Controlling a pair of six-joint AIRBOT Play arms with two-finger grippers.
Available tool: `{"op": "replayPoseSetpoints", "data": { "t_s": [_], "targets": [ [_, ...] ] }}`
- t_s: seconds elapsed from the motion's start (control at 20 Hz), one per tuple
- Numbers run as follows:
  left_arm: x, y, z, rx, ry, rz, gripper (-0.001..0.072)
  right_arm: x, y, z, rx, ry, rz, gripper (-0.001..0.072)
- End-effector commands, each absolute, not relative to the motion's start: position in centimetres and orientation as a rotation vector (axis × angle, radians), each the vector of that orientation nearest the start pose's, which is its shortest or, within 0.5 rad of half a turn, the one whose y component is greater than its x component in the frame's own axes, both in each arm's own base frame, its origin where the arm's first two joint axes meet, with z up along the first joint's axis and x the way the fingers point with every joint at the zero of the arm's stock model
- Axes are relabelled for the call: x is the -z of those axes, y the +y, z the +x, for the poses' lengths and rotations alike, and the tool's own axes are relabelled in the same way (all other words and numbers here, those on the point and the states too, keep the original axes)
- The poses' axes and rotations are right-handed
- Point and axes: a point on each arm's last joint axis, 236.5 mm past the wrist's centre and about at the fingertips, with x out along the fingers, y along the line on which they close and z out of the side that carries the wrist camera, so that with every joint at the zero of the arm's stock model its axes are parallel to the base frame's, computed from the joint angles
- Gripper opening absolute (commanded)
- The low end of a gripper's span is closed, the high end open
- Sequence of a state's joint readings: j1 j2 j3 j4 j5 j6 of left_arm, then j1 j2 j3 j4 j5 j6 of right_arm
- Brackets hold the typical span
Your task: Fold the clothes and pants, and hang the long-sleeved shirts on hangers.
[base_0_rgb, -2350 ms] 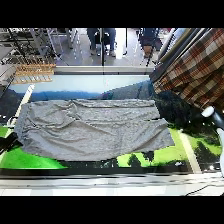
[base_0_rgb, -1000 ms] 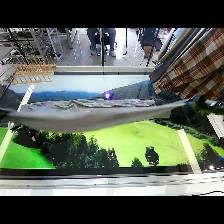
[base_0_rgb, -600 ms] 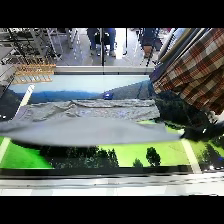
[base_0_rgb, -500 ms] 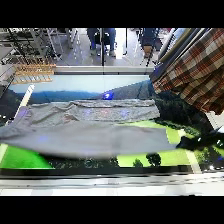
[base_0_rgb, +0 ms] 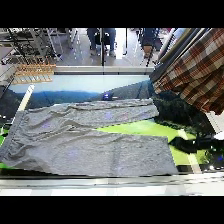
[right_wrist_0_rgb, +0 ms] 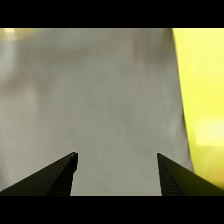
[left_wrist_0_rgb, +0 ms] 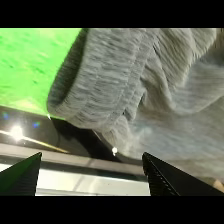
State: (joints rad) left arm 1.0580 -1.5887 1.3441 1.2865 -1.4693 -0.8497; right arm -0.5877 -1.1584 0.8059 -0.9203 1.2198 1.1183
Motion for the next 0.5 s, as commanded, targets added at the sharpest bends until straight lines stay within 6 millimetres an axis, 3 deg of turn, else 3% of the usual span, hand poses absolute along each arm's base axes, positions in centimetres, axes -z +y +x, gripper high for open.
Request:
{"op": "replayPoseSetpoints", "data": {
  "t_s": [0.0,0.1,0.25,0.45],
  "targets": [
    [1.6,30.8,26.0,-0.251,1.315,-0.563,0.0705,-0.7,-8.1,41.1,-0.003,0.84,0.808,0.0563],
    [-2.3,31.7,30.0,-0.375,1.14,-0.718,0.0693,2.2,-7.4,44.8,-0.02,0.863,0.813,0.0562],
    [-6.9,29.6,35.5,-0.267,0.911,-0.836,0.0693,6.5,-6.5,50.5,-0.047,0.913,0.803,0.0515],
    [-7.3,27.7,36.6,-0.202,0.912,-0.862,0.0693,9.7,-4.4,55.7,-0.116,0.974,0.848,0.0497]
  ]
}}
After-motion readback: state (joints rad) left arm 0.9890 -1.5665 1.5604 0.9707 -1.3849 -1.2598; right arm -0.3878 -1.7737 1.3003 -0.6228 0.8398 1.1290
